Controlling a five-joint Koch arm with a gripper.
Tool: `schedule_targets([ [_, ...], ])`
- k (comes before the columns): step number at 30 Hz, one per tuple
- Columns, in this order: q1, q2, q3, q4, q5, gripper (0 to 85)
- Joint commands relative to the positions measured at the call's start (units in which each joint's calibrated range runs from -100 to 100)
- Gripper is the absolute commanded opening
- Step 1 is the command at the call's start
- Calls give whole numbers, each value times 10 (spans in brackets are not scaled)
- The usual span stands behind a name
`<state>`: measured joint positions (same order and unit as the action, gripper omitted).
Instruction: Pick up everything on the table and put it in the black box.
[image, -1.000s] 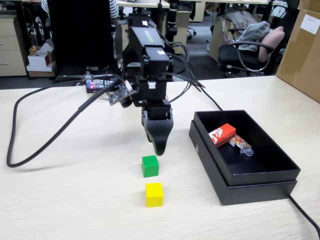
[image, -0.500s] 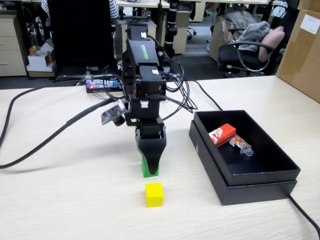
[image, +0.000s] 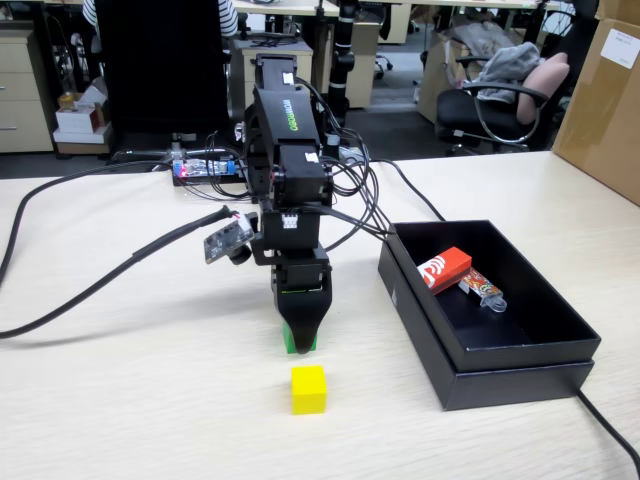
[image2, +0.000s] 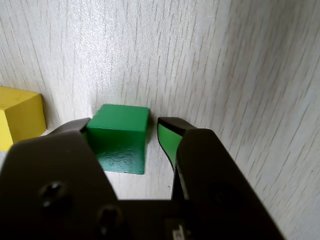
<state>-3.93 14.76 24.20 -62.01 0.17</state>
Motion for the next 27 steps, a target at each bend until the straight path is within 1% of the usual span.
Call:
schedule_targets([
  [1,-2,-12,30,30,-4,140],
  [2,-3,-12,28,32,-4,109],
  [3,-3,-13,25,33,-4,102],
  [7,-3,-46,-4,30,-4,102],
  [11,6,-139,-39,-3,0,102],
  [15,30,-266,-99,-12,7,102],
  [16,52,-360,-138,-12,15,102],
  [19,80,-437,-161,-12,25,102],
  [20,100,-472,-162,-12,32,104],
  [24,159,-497,-125,-12,53,104],
  [27,185,-460,-72,-12,63,104],
])
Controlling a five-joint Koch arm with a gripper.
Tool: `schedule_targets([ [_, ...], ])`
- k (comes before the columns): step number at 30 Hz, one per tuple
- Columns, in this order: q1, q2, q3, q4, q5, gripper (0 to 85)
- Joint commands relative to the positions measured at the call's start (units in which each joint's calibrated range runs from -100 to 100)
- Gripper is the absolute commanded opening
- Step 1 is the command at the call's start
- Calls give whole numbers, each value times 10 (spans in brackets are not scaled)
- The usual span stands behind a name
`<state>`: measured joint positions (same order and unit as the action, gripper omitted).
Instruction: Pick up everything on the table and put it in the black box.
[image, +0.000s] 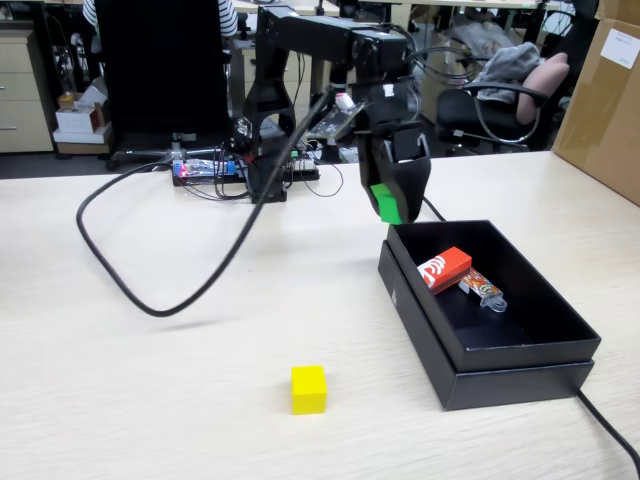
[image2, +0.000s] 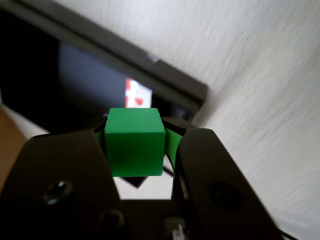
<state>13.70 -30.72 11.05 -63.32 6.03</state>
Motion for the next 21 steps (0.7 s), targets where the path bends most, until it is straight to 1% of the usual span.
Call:
schedule_targets([
  [1,14,12,75,2,6,104],
  [2,18,92,123,2,10,104],
  [5,17,138,127,4,11,104],
  [12,10,185,104,12,12,105],
  [18,12,185,38,12,12,113],
  [21,11,182,6,12,13,221],
])
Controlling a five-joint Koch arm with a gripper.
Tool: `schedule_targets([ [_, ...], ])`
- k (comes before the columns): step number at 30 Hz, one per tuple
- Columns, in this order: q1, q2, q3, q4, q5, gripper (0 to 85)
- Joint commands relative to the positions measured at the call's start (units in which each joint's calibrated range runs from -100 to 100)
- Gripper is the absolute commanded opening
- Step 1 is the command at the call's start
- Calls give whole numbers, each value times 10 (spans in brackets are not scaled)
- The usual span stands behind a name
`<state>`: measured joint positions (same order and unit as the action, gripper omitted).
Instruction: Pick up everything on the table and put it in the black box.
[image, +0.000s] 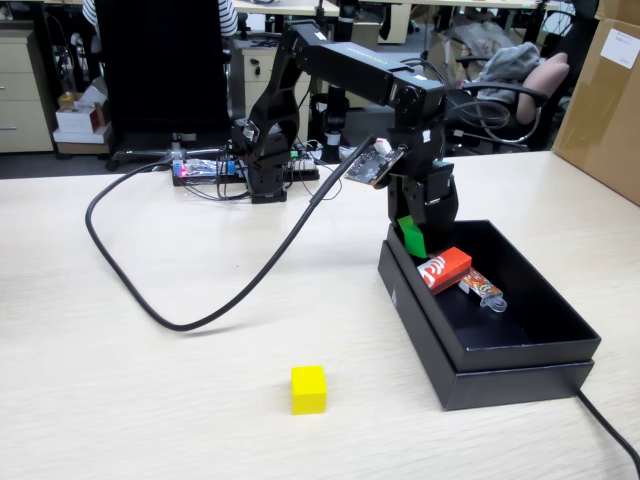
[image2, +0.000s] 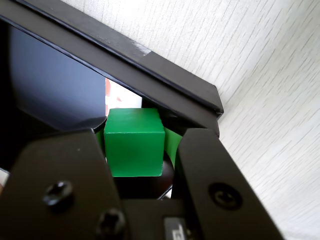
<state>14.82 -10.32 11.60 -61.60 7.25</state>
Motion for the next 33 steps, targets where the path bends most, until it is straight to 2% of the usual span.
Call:
schedule_targets([
  [1,0,-25,-3,-6,0,262],
  [4,-3,-38,-4,-6,-1,384],
  [12,-12,-188,49,-31,2,386],
  [20,-69,-232,112,-34,-5,392],
  [27,-147,-67,100,-12,-29,420],
  [33,-179,97,186,10,-45,419],
])
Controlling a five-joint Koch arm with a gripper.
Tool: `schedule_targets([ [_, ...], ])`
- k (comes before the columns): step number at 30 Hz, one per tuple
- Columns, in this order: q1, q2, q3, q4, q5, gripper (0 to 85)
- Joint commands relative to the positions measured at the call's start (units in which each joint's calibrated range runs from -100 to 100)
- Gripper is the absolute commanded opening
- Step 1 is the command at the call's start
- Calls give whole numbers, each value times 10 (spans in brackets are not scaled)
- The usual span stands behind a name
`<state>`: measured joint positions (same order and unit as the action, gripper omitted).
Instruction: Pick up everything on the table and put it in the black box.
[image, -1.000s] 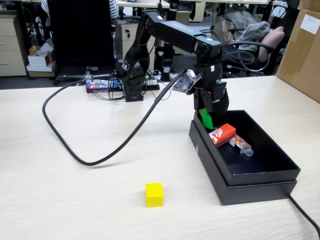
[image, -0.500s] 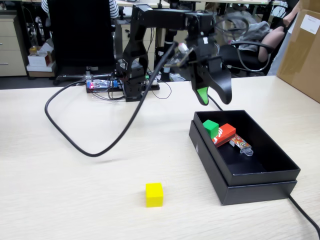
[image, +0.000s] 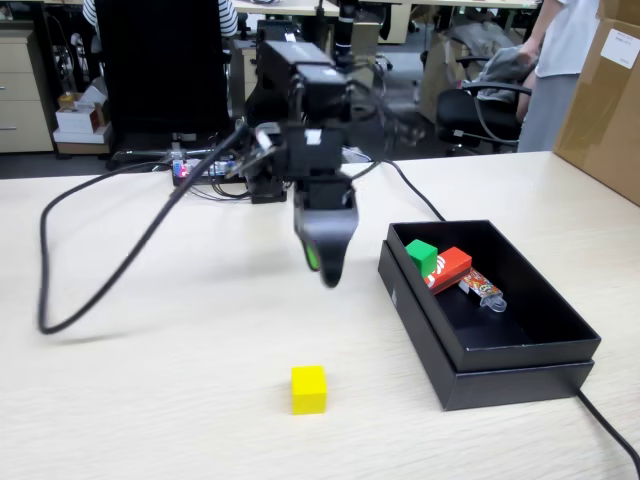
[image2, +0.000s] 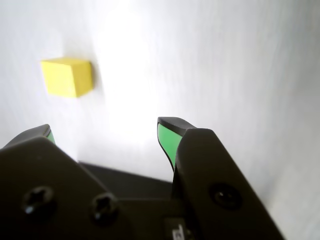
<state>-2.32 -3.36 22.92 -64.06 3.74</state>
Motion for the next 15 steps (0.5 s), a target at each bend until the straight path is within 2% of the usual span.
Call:
schedule_targets([
  [1,-10,48,85,38,-11,419],
  [15,-28,277,310,48,-24,416],
])
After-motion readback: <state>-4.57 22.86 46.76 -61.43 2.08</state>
